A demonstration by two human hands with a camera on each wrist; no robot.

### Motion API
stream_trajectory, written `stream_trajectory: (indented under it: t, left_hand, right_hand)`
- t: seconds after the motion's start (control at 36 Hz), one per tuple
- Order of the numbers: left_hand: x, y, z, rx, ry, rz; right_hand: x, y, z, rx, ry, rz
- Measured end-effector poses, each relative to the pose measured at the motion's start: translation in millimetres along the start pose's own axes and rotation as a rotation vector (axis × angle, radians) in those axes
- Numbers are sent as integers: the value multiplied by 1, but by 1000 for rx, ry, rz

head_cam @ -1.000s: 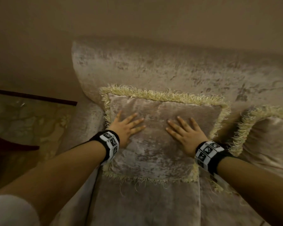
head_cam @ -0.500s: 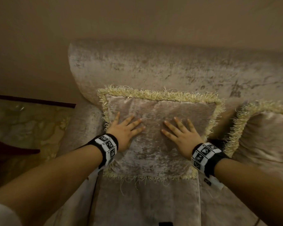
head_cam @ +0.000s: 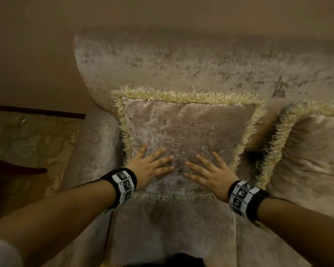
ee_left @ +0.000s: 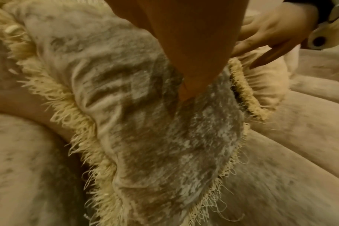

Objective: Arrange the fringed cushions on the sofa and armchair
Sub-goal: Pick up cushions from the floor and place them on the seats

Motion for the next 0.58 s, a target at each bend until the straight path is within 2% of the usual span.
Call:
stream_trajectory:
  t: [0.06,0.17,0.25,0.33,0.58]
  left_hand:
    - [5,-4,-4,-29,71,-47]
    - [12,-15,-16,-121,229,-188]
    - [15,-12,-18,-157,274,-294]
    - [15,-1,-15,-196,292,-341]
    - [5,19,-3,-297,298,-372]
  right_hand:
    - [4,0,8,59,-68,-61]
    - [7,-6,27,194,-290,-374]
    - [13,-8,25,231,-325,-417]
    - [18,-2,20,258,-344,-472]
    - [8,23,12,357,-318,-499]
Point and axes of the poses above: each hand's wrist, its own x-axis towards the middle knuckle, its own y-axis out of the back of the hand, z = x × y, the point moved 3 cm from there along x, towards the middle knuckle, and after that the axes turned 8 degrees about -z, right-handed, at the moved point
